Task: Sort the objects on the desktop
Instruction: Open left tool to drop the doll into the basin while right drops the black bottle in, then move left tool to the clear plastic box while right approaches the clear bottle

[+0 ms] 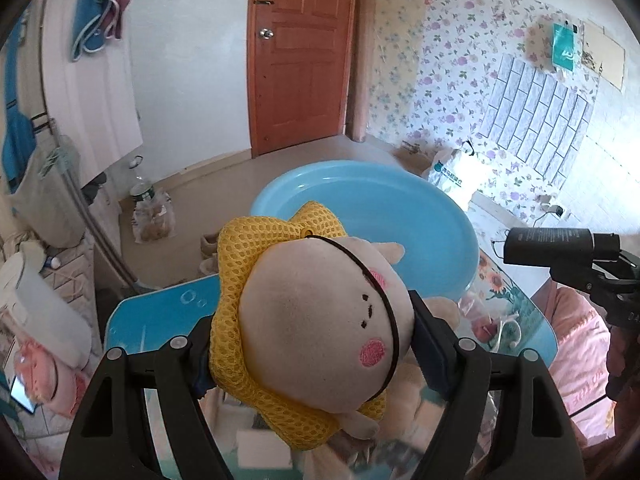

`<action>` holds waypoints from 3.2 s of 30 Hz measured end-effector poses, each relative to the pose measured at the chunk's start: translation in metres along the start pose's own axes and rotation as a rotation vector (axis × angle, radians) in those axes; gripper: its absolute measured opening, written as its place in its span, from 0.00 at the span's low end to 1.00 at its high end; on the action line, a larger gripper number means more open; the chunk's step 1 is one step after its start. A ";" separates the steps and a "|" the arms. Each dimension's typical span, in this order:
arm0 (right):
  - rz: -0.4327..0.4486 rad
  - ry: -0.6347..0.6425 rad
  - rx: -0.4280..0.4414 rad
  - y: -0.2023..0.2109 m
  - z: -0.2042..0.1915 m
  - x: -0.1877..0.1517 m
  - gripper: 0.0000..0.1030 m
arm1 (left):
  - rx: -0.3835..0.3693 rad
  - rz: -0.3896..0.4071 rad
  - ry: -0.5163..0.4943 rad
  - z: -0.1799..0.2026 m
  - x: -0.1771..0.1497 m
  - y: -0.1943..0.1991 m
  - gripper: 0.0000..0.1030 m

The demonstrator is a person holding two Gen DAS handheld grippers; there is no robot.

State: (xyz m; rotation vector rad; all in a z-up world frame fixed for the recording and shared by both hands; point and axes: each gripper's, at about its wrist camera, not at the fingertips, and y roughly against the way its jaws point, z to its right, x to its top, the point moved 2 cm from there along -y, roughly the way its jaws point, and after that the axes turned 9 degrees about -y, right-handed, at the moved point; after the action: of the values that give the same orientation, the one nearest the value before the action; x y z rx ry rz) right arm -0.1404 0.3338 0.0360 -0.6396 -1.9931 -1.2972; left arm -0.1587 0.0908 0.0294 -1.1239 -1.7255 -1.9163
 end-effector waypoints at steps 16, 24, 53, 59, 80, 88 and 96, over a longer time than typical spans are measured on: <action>-0.063 0.075 0.012 -0.070 -0.015 0.022 0.58 | -0.028 -0.066 -0.090 0.013 0.033 -0.062 0.93; -0.118 0.096 0.009 -0.099 -0.022 0.020 0.59 | -0.016 -0.083 -0.057 0.005 0.017 -0.053 0.94; -0.093 -0.014 -0.192 -0.088 0.031 0.017 0.67 | 0.004 -0.111 0.014 0.004 -0.033 -0.023 0.95; -0.071 -0.025 -0.238 -0.076 0.034 0.013 0.67 | 0.005 -0.111 0.026 0.005 -0.050 -0.014 0.95; -0.112 -0.048 -0.226 -0.052 0.034 -0.063 0.67 | -0.011 -0.097 0.030 0.029 -0.112 0.017 0.95; -0.112 -0.039 -0.204 -0.042 0.022 -0.083 0.67 | -0.035 -0.109 0.021 0.039 -0.134 0.021 0.95; -0.124 -0.046 -0.191 -0.035 0.018 -0.104 0.67 | -0.073 -0.113 0.003 0.052 -0.152 0.027 0.95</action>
State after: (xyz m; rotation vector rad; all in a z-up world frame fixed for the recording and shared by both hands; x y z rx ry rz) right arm -0.1013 0.3320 -0.0682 -0.6482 -1.9876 -1.5741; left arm -0.0262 0.0952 -0.0653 -1.0682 -1.7653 -2.0625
